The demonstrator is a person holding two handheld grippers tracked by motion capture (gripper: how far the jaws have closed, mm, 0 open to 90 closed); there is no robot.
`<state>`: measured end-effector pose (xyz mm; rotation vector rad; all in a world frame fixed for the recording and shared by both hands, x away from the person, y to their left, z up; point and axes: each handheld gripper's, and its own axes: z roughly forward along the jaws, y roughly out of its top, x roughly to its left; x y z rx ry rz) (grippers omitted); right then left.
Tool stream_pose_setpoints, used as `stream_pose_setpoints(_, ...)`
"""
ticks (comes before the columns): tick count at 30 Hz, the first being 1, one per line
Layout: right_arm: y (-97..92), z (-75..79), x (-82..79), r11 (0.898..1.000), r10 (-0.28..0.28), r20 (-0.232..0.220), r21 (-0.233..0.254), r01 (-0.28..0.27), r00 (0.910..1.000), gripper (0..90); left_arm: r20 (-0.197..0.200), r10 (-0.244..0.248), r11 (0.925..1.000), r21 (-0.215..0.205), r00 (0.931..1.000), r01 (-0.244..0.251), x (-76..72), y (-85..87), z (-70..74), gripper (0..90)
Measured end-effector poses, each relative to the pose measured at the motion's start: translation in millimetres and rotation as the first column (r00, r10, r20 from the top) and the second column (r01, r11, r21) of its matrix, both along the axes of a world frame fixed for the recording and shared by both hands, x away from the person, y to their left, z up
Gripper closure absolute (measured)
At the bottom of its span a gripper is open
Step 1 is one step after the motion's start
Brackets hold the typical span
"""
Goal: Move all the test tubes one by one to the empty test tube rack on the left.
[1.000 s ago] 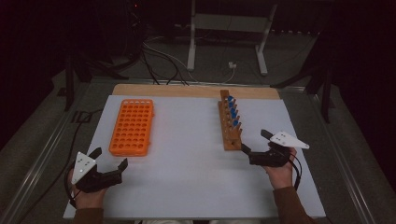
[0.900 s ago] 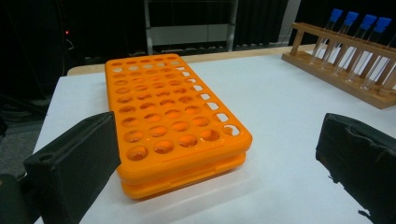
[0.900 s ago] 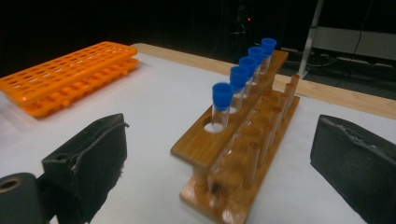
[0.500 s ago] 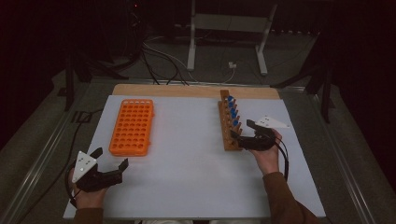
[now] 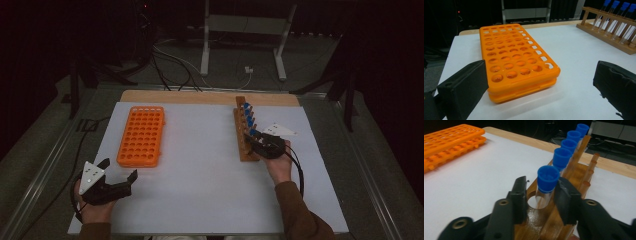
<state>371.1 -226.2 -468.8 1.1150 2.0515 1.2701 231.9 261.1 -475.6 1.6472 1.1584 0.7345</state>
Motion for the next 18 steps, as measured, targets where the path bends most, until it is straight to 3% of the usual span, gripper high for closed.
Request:
stream_pose_setpoints(6, -0.4, -2.1, 1.7, 1.0, -0.017, 0.0, 0.003, 0.017, 0.9999, 74.4, -0.02, 0.0, 0.9999, -0.016, 0.9998, 0.0, 1.1, -0.3, -0.3, 0.5)
stream_pose_setpoints(12, 3.9, -1.2, 2.5, 1.0, -0.007, 0.011, -0.009, 0.007, 0.9999, 76.6, -0.036, -0.005, 0.9987, -0.05, 0.9993, 0.003, 2.5, -1.0, 1.8, 0.5)
stream_pose_setpoints(18, 4.8, 2.1, 2.2, 1.0, -0.006, 0.015, -0.008, 0.006, 0.9999, 76.8, -0.013, -0.007, 0.9992, -0.04, 0.9999, 0.007, 4.2, -4.8, 6.0, 0.5)
